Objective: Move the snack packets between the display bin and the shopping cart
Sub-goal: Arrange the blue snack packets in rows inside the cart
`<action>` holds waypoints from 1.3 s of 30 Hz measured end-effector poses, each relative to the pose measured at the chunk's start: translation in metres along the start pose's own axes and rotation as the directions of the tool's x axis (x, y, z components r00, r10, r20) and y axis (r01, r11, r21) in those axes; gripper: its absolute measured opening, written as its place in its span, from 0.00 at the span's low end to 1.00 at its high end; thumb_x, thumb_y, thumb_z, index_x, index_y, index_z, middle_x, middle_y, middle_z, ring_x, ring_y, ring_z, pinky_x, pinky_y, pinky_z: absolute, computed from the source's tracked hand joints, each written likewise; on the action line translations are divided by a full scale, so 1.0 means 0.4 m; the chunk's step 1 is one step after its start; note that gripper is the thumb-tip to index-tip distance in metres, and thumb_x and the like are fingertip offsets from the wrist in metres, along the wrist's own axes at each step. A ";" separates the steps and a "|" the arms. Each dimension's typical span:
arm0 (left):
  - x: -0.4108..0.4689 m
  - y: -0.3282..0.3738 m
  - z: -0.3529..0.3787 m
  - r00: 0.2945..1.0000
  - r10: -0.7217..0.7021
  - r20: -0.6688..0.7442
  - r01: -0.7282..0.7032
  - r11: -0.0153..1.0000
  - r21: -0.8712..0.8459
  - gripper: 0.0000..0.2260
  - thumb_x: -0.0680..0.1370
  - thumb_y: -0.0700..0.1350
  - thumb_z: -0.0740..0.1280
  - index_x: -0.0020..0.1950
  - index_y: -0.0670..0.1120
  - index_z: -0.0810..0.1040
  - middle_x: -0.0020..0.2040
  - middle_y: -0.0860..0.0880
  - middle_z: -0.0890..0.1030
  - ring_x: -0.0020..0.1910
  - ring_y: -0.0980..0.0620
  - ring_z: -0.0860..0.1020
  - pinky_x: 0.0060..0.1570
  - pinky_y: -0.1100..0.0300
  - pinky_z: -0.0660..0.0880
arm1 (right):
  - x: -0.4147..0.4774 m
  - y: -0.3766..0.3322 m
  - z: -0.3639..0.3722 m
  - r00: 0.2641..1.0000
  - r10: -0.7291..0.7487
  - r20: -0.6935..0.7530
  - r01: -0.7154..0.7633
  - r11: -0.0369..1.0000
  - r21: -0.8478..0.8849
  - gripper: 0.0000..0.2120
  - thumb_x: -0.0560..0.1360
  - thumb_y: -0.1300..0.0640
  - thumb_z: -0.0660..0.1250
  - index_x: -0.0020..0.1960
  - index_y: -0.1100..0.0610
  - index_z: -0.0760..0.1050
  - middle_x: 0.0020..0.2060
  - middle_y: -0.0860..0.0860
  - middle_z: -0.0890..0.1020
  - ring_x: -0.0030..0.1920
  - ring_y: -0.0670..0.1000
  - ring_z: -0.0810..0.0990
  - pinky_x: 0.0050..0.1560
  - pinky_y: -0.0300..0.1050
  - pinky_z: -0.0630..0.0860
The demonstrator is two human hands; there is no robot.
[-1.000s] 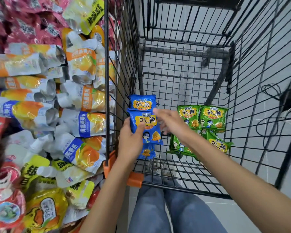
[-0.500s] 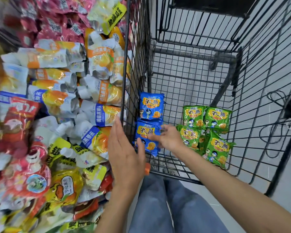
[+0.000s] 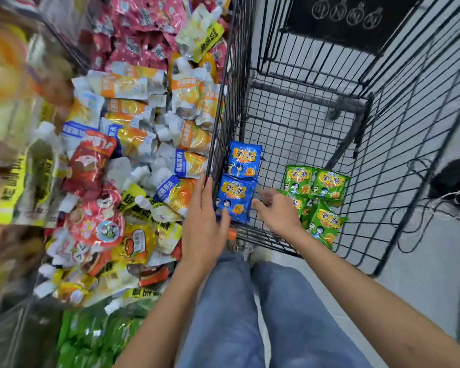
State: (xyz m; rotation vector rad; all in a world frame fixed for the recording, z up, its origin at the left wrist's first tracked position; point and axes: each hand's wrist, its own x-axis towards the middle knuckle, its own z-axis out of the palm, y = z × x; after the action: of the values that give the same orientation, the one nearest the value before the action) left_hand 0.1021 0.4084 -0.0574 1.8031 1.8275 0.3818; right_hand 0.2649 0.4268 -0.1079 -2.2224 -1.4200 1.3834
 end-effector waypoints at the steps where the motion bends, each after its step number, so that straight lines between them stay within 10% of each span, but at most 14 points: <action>1: -0.018 0.004 -0.017 1.000 0.004 0.018 -0.004 1.000 -0.007 0.25 0.77 0.41 0.65 0.73 0.38 0.64 0.73 0.42 0.66 0.72 0.46 0.63 0.70 0.62 0.57 | -0.033 -0.007 -0.020 0.999 -0.046 -0.007 0.046 0.999 0.006 0.17 0.75 0.51 0.66 0.61 0.57 0.75 0.55 0.51 0.81 0.56 0.50 0.79 0.51 0.37 0.68; 6: -0.148 0.021 -0.072 0.983 -0.130 0.128 0.135 0.991 -0.024 0.20 0.77 0.44 0.65 0.68 0.41 0.71 0.64 0.41 0.76 0.63 0.43 0.74 0.61 0.53 0.68 | -0.216 -0.010 -0.094 0.945 -0.313 -0.093 0.311 0.950 -0.033 0.16 0.74 0.55 0.67 0.62 0.56 0.75 0.54 0.46 0.80 0.50 0.37 0.72 0.51 0.21 0.60; 14: -0.485 0.072 -0.055 0.782 -0.603 0.159 0.621 0.727 -0.293 0.18 0.79 0.46 0.65 0.67 0.41 0.73 0.63 0.41 0.77 0.60 0.46 0.77 0.58 0.59 0.69 | -0.413 0.145 -0.144 0.888 -0.355 0.292 0.409 0.901 -0.146 0.20 0.75 0.54 0.67 0.65 0.58 0.72 0.58 0.54 0.80 0.55 0.55 0.80 0.59 0.51 0.74; 18: -0.675 0.110 -0.038 0.620 -0.780 0.085 0.701 0.502 -0.507 0.16 0.79 0.42 0.64 0.66 0.39 0.73 0.64 0.41 0.76 0.63 0.46 0.75 0.60 0.61 0.67 | -0.460 0.178 -0.134 0.770 -0.370 0.519 0.545 0.804 -0.236 0.19 0.75 0.55 0.67 0.65 0.59 0.72 0.58 0.54 0.80 0.56 0.54 0.80 0.58 0.47 0.74; 23: -0.902 0.128 0.006 0.316 -0.948 0.037 0.593 0.167 -0.787 0.14 0.79 0.36 0.62 0.63 0.33 0.73 0.60 0.37 0.77 0.55 0.48 0.74 0.42 0.74 0.68 | -0.538 0.112 -0.028 0.548 -0.354 0.758 0.751 0.607 -0.260 0.19 0.76 0.53 0.65 0.65 0.57 0.71 0.57 0.56 0.80 0.56 0.57 0.79 0.60 0.51 0.72; 29: -1.158 0.120 0.092 -0.008 -0.987 0.158 0.349 -0.151 -0.925 0.05 0.80 0.39 0.61 0.50 0.43 0.76 0.49 0.41 0.78 0.52 0.43 0.76 0.53 0.52 0.70 | -0.686 0.011 0.148 0.342 -0.348 0.873 0.887 0.426 -0.178 0.17 0.76 0.53 0.65 0.63 0.56 0.74 0.56 0.52 0.81 0.56 0.54 0.79 0.58 0.44 0.70; 34: -1.310 0.063 0.115 -0.107 -0.968 0.226 0.237 -0.245 -0.940 0.06 0.81 0.40 0.60 0.55 0.43 0.74 0.52 0.43 0.77 0.46 0.47 0.75 0.34 0.62 0.66 | -0.816 -0.013 0.321 0.276 -0.298 0.914 0.905 0.401 -0.143 0.15 0.76 0.56 0.65 0.62 0.57 0.74 0.54 0.52 0.82 0.55 0.52 0.79 0.65 0.48 0.66; 39: -1.437 -0.067 0.039 -0.099 -0.972 0.212 0.242 -0.230 -0.943 0.07 0.80 0.40 0.60 0.56 0.42 0.75 0.51 0.43 0.77 0.48 0.46 0.76 0.44 0.60 0.69 | -0.929 -0.012 0.478 0.349 -0.291 0.891 0.857 0.484 -0.178 0.13 0.76 0.59 0.65 0.60 0.59 0.75 0.51 0.54 0.82 0.55 0.52 0.78 0.57 0.40 0.68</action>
State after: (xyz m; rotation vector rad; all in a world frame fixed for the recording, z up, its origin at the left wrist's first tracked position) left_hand 0.0652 -0.1615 0.0162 -0.7715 2.1252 1.2871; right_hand 0.0709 0.0776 0.0153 -0.7579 -3.0301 1.7235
